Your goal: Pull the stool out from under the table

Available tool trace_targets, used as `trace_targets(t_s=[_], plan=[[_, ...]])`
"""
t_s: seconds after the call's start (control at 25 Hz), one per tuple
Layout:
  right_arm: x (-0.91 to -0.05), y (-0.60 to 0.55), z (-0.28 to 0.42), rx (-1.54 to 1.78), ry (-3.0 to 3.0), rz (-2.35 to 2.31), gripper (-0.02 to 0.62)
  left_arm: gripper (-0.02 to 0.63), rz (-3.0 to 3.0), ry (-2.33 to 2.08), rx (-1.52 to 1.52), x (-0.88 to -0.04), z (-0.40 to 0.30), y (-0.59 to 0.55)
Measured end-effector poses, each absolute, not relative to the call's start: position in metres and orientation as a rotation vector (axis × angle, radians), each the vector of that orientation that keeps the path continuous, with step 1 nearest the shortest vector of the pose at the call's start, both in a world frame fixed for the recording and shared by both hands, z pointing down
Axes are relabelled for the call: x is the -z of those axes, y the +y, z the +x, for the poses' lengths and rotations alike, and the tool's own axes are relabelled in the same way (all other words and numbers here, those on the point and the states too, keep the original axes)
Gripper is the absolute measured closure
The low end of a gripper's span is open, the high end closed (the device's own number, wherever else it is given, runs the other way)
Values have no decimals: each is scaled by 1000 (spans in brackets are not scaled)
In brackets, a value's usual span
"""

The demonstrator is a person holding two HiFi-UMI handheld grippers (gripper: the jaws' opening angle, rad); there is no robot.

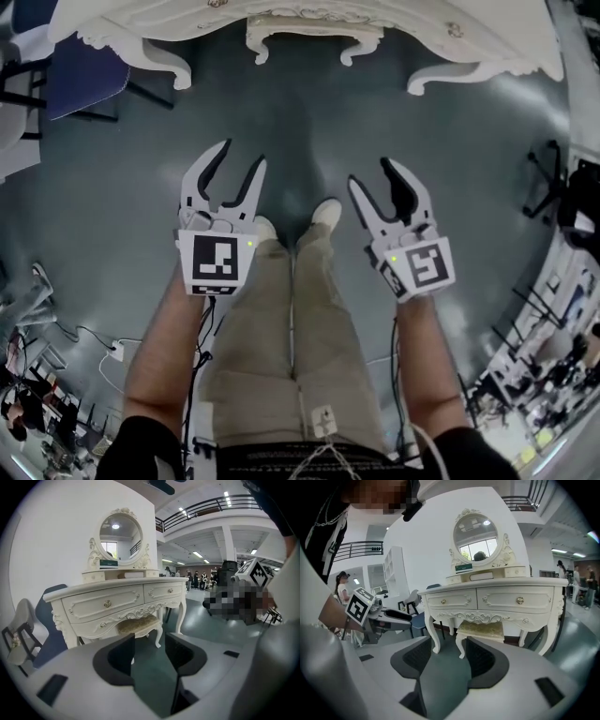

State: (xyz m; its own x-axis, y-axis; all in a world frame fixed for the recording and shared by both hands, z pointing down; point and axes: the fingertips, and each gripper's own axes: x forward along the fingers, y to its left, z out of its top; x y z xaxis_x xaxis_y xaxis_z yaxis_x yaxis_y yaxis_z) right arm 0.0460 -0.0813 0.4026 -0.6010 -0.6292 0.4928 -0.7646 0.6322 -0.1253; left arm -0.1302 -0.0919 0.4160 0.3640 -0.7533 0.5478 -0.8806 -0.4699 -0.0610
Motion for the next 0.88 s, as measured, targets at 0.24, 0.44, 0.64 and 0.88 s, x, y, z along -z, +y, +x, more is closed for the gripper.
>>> trace_targets(t_s=[0.24,0.44,0.64,0.88], plan=[[-407,-110,46,-482,-2470,1025,387,420,2327,-1507,-801,-420,-133,-111],[-406,-139,51,-463,-2488,933,387,420,2270,-1558,-780,-419,-126,-135],[-408,-175,67,-442,-2507,872,387,420,2217,-1600,-766,-425,-113,-161],[-419,-204,83,-383,-2513,795,387,420,2201,-1620,-778,-432,-98,-178]])
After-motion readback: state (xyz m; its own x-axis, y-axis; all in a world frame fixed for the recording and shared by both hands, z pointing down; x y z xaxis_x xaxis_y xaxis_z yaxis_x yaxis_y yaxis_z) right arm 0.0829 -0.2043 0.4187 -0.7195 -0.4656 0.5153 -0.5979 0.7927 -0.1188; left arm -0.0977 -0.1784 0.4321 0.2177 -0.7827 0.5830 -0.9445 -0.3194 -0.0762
